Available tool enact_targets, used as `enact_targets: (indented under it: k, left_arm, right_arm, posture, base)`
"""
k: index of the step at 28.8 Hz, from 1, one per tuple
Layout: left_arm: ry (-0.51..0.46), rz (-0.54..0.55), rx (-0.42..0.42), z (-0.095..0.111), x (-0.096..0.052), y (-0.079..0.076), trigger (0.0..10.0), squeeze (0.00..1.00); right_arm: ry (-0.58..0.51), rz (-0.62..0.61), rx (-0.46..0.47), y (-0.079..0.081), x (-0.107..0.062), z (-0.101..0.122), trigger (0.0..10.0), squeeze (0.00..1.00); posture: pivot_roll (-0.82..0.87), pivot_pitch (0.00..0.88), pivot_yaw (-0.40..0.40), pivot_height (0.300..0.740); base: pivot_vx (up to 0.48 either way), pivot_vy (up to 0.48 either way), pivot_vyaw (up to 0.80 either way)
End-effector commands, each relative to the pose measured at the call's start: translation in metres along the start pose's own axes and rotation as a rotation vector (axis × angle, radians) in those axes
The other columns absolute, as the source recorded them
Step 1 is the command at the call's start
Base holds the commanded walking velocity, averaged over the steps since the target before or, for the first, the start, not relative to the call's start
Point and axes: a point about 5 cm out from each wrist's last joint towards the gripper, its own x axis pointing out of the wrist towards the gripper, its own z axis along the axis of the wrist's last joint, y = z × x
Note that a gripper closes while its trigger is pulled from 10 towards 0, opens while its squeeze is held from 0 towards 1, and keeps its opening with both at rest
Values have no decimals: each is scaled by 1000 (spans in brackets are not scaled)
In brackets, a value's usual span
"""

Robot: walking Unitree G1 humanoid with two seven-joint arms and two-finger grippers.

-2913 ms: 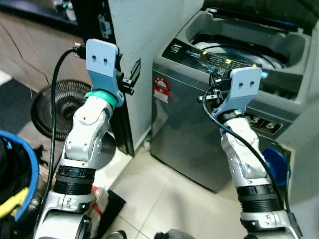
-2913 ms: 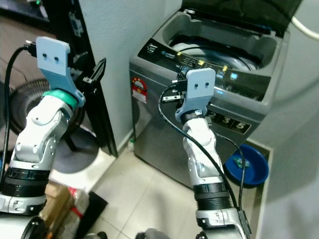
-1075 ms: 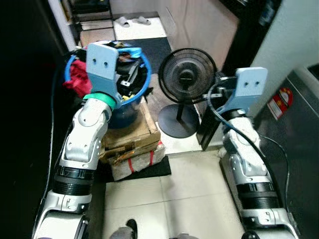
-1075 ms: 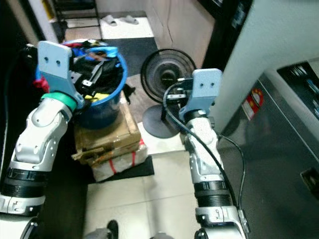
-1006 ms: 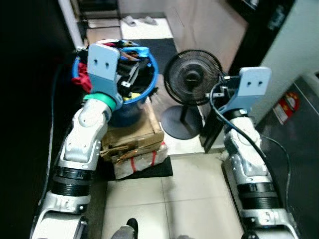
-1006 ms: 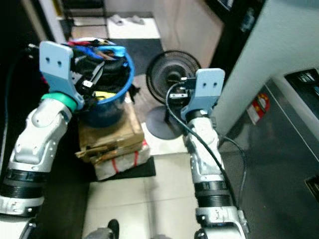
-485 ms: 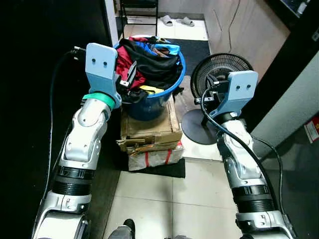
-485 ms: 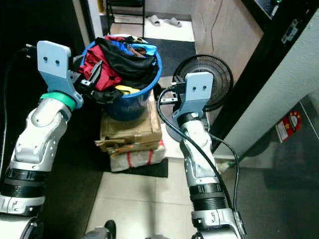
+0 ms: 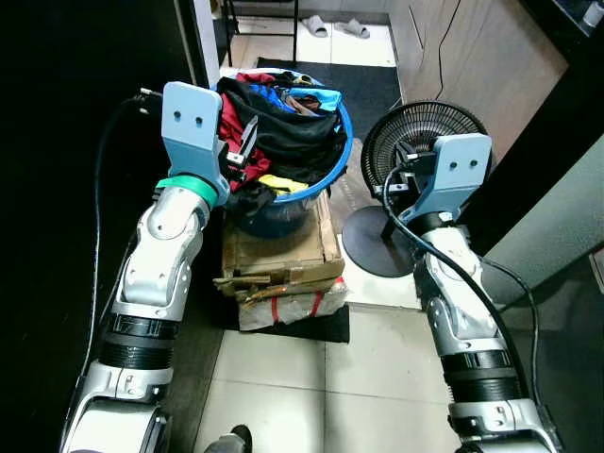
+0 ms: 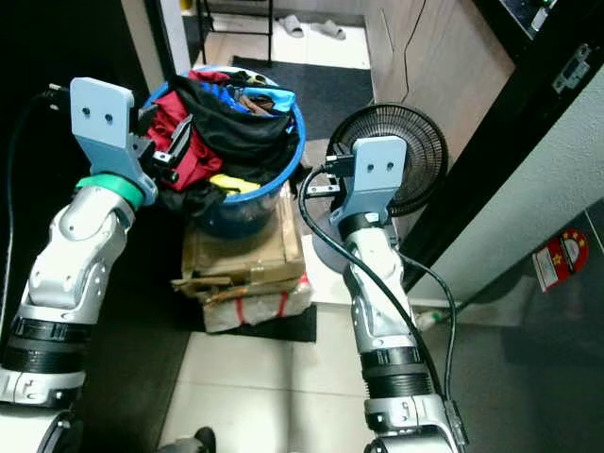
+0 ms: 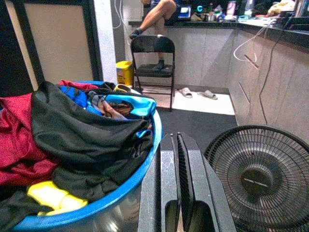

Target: Clothes washing

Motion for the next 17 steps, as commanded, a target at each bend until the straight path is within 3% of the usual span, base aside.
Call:
enact_targets:
  k: [1, 5, 12, 17]
  left_arm:
    - [1, -14, 4, -2, 1, -5, 10000, 0]
    - [0, -14, 4, -2, 1, -5, 10000, 0]
    - [0, -15, 5, -2, 1, -5, 10000, 0]
    - [2, -13, 6, -2, 1, -5, 10000, 0]
  right_arm:
    - [22, -16, -8, -5, -3, -6, 10000, 0]
    - [23, -16, -10, -6, -3, -6, 10000, 0]
    - [22, -21, -22, -7, -3, -6, 10000, 0]
    - [22, -26, -9, -7, -2, -5, 10000, 0]
  posture:
    - [-10, 71, 31, 740]
    - [-11, 68, 32, 740]
    - [-10, 69, 32, 740]
    - [-9, 72, 32, 740]
  base:
    - [431, 0, 0]
    - [431, 0, 0]
    - [431, 0, 679]
    - [428, 0, 0]
